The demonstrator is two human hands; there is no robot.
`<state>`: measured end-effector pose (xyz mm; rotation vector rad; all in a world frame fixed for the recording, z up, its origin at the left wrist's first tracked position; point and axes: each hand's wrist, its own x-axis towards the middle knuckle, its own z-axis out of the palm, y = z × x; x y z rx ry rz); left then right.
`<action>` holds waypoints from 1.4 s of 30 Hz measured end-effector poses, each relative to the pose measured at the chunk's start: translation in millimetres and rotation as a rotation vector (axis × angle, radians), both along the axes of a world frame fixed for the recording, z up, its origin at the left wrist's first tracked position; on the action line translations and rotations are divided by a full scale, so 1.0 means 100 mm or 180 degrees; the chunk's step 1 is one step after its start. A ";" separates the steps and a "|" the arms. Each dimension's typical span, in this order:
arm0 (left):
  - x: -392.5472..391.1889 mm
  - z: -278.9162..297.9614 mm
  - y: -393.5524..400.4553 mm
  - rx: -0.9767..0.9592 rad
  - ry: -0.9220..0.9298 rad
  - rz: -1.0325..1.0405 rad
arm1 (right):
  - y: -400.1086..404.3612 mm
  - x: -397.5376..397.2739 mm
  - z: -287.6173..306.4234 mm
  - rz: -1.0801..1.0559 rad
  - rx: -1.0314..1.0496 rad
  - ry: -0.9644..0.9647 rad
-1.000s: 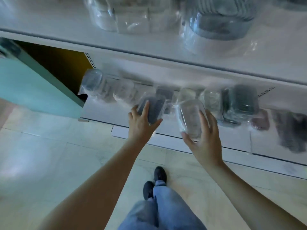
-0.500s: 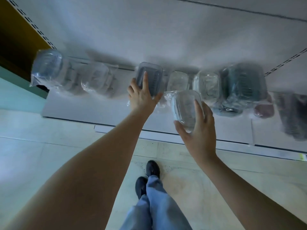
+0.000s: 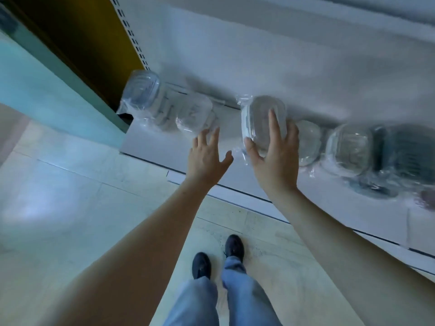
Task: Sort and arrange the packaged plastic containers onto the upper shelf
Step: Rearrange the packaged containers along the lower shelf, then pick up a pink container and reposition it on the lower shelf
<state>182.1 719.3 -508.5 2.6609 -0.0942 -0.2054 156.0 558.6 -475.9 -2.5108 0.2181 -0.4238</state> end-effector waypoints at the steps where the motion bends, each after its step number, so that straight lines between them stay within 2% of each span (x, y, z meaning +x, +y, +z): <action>1: -0.07 -0.03 0.19 0.0060 0.0023 0.0018 | 0.18 0.12 -0.01 0.0040 -0.0001 0.0028; 6: -0.26 -0.34 1.13 0.0436 0.0400 0.0105 | 1.04 0.67 -0.15 0.0323 -0.0141 0.0322; 11: -0.21 -0.65 1.69 0.0801 0.0694 -0.0194 | 1.57 1.06 -0.38 0.0228 -0.0379 0.0554; 17: -0.10 -0.78 1.86 0.0843 0.0802 -0.0416 | 1.84 1.11 -0.52 0.0064 -0.0685 0.1141; 25: -0.07 -0.60 1.78 0.0823 0.0992 -0.0517 | 1.80 1.04 -0.27 -0.0103 -0.0911 0.1617; 28: -0.16 -0.25 1.67 0.0611 0.0829 -0.0623 | 1.77 0.80 0.01 -0.0025 -0.0870 0.1150; 34: -0.61 0.81 1.49 0.0045 0.0243 -0.0811 | 1.58 -0.02 1.11 0.0457 -0.0208 -0.0418; 39: -0.92 1.73 1.20 -0.0524 -0.0257 -0.0915 | 1.19 -0.64 2.21 0.0732 -0.0449 -0.1491; 42: -1.06 2.24 0.90 -0.0796 -0.0503 -0.1129 | 0.84 -0.85 2.83 0.0616 -0.0551 -0.1988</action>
